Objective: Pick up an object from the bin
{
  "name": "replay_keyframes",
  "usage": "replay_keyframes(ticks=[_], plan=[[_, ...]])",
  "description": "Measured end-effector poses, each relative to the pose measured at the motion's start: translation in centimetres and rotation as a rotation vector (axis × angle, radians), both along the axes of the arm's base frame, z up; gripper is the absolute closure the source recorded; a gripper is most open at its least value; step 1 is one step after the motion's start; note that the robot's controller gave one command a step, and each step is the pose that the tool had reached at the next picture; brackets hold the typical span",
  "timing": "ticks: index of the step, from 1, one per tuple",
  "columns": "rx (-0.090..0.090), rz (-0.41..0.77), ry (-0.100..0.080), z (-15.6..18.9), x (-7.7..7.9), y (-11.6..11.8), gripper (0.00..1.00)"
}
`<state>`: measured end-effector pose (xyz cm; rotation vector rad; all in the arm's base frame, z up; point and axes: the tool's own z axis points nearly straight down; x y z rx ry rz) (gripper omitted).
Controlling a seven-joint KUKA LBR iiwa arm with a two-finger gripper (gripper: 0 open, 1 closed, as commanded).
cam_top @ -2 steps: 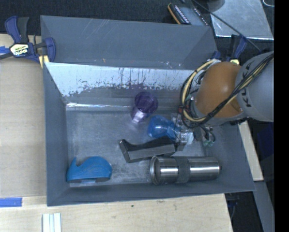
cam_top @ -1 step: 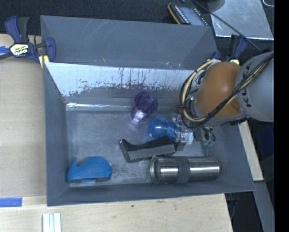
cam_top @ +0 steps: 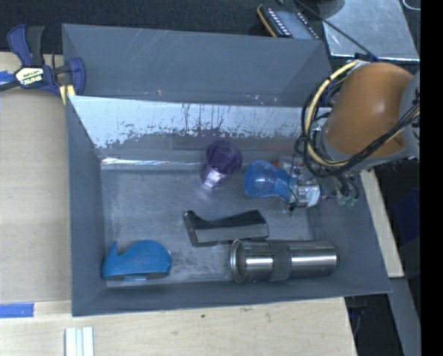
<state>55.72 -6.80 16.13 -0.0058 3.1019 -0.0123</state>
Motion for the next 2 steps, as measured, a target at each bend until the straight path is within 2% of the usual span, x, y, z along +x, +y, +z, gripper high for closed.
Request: replay_keyframes(ticks=[1,2], plan=[[-0.001,0.018,-0.010,-8.48,-0.01,0.70,1.00],[-0.001,0.019,-0.010,-8.47,0.00,0.71,1.00]])
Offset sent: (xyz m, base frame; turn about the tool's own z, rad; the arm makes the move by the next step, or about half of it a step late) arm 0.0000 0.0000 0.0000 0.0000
